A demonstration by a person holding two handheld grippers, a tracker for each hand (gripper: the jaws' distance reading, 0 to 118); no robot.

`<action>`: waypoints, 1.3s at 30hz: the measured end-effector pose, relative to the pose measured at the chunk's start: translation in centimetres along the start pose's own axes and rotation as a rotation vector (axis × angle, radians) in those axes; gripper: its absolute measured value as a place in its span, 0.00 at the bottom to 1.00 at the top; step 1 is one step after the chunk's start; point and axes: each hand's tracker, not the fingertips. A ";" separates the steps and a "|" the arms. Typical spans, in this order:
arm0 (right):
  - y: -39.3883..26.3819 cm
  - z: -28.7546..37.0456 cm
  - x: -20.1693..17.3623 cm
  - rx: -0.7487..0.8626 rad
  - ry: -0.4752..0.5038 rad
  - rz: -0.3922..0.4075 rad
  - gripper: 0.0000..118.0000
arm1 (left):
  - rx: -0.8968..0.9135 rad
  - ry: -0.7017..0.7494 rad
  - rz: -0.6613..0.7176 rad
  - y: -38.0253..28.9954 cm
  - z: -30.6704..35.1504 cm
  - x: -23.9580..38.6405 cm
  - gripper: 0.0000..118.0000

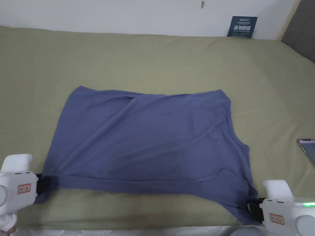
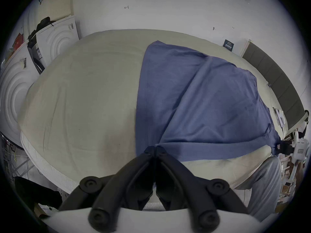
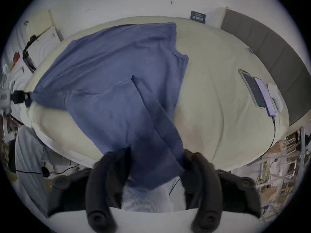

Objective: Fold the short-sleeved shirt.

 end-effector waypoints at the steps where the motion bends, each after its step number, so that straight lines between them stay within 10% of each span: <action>1: 0.3 0.3 -0.2 0.007 -0.015 0.003 0.03 | 0.001 0.001 -0.001 0.0 0.0 0.2 0.01; 14: 9.4 2.9 0.0 0.175 -0.043 0.018 0.03 | 0.105 -0.018 0.014 5.9 1.8 -0.3 0.01; 33: 22.3 -10.0 0.5 0.067 -0.134 0.091 0.03 | 0.066 0.021 -0.023 16.5 -8.4 0.5 0.01; 35: 22.1 -10.8 0.7 0.043 -0.129 0.088 0.18 | 0.043 0.022 -0.033 16.2 -9.2 0.5 0.20; 37: 21.6 -11.2 0.6 0.032 -0.133 0.077 0.86 | 0.025 0.009 -0.044 15.9 -9.7 0.5 0.93; 39: 21.5 -12.1 2.0 0.025 -0.137 0.055 0.99 | 0.022 0.004 -0.038 15.2 -9.7 0.2 1.00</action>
